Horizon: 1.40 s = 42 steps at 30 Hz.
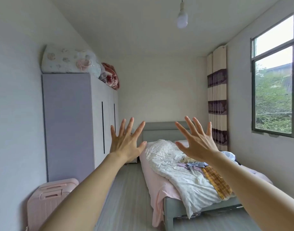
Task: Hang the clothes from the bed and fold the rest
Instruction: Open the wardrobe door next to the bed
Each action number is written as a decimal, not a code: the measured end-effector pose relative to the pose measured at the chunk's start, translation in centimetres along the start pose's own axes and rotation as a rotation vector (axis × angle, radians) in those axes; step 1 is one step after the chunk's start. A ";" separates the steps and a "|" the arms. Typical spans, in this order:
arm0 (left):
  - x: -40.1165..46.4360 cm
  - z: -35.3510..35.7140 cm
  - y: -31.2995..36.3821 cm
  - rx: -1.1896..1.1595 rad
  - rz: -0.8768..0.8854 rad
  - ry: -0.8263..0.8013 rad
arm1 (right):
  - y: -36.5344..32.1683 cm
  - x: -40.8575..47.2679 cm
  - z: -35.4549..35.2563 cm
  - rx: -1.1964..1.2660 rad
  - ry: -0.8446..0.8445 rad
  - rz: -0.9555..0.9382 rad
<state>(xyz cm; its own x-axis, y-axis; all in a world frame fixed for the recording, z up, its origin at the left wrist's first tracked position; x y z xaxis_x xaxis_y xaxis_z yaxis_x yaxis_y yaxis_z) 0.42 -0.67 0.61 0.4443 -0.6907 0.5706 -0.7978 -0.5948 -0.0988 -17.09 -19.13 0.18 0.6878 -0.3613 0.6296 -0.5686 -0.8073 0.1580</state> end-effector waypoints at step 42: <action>46.7 48.1 -19.4 -0.308 -0.194 -0.081 | -3.0 49.7 55.0 0.572 -0.326 -0.038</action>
<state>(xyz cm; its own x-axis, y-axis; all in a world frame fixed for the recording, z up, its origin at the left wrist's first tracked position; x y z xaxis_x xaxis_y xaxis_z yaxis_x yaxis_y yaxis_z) 56.29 -41.18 -10.05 0.6205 -0.6147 0.4869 -0.7751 -0.5749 0.2619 43.60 -60.32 -10.85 0.8550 -0.3781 0.3551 -0.2735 -0.9103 -0.3107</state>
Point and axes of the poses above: each hand's wrist, its own x-axis towards the middle knuckle, its own z-axis out of the palm, y = z × x, the point moved 1 cm from there along x, towards the middle knuckle, and after that the axes turned 3 degrees about -y, right-handed, at the moved point
